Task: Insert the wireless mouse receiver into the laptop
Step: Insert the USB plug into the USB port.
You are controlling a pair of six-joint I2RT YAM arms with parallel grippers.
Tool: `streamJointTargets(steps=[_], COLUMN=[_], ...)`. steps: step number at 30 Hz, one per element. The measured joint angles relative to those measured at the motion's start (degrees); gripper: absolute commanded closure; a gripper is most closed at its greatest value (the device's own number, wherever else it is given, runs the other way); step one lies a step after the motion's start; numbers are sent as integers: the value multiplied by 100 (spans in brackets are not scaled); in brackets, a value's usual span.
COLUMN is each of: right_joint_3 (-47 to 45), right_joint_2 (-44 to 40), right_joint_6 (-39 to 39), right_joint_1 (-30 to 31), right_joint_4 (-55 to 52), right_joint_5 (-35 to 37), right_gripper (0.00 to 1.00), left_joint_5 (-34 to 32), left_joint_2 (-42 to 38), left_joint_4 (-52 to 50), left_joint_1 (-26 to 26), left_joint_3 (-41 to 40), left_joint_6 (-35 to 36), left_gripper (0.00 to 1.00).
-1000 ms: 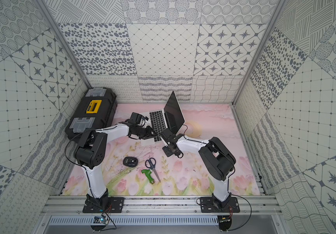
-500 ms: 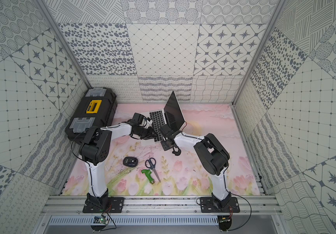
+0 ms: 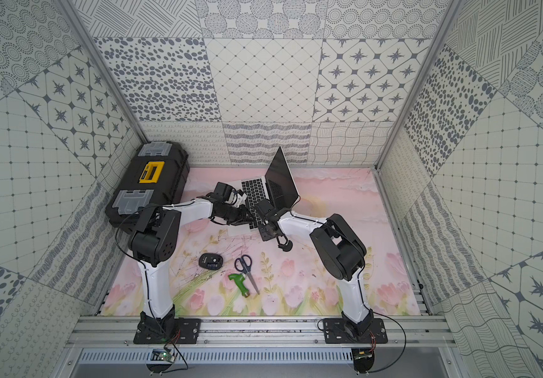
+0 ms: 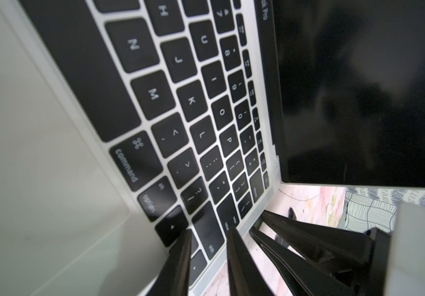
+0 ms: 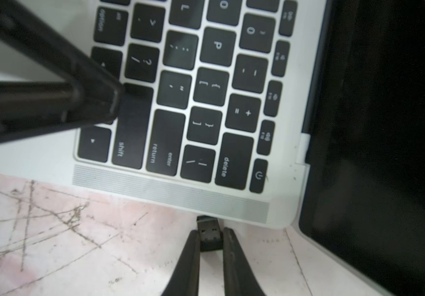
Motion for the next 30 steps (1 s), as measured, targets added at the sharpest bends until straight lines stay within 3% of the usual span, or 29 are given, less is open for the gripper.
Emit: streamJointTargets(steps=[15, 30], right_joint_3=[205, 98], right_joint_2=[136, 133], right_joint_6=[592, 612], right_joint_1=[203, 240], right_joint_4=[-184, 90], right_joint_5=[267, 485], right_gripper=[84, 85], left_joint_5=[39, 83], left_joint_2=[-7, -7], left_joint_4=[164, 308], left_joint_1=[2, 11], left_joint_3=[-107, -181], left_joint_6=[39, 44], left_gripper=[73, 74])
